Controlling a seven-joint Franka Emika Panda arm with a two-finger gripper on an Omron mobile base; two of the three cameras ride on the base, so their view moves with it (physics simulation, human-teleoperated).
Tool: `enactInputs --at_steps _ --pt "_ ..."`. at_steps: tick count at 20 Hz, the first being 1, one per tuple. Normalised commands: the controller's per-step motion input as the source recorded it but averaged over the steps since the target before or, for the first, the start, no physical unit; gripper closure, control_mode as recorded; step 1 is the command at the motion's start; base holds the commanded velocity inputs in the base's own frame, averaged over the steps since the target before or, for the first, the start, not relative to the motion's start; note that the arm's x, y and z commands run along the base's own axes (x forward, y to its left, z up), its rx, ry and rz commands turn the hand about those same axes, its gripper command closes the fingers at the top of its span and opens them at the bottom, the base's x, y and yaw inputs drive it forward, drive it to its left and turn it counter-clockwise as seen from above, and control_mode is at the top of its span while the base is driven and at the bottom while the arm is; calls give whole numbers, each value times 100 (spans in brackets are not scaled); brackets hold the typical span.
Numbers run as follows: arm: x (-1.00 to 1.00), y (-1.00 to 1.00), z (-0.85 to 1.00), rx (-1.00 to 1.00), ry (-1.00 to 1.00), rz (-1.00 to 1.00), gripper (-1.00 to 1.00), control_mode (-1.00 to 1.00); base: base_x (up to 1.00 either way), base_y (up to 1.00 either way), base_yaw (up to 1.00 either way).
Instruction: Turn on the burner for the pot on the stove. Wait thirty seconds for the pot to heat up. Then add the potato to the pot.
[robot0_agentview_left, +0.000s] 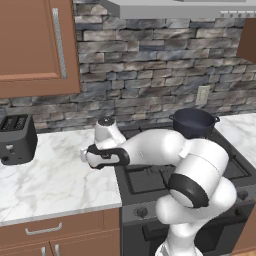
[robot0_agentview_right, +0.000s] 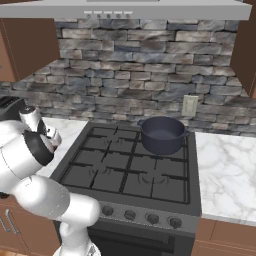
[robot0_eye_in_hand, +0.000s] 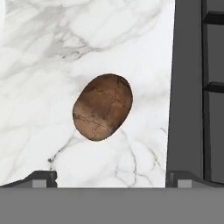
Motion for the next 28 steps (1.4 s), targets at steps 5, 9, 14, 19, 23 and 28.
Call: enactInputs --at_steps 5,9,14,19,23,28 --pt "3 6 -24 2 -6 0 -100 -100 0 0 0" --pt "1 3 -20 6 -3 0 -100 -100 0 0 0" --pt "8 0 -10 3 0 0 -100 -100 0 0 0" --pt "15 0 -20 3 0 0 -100 -100 0 0 0" --pt "19 2 -22 3 0 0 -100 -100 0 0 0" --pt "22 4 -17 1 0 0 -100 -100 0 0 0"
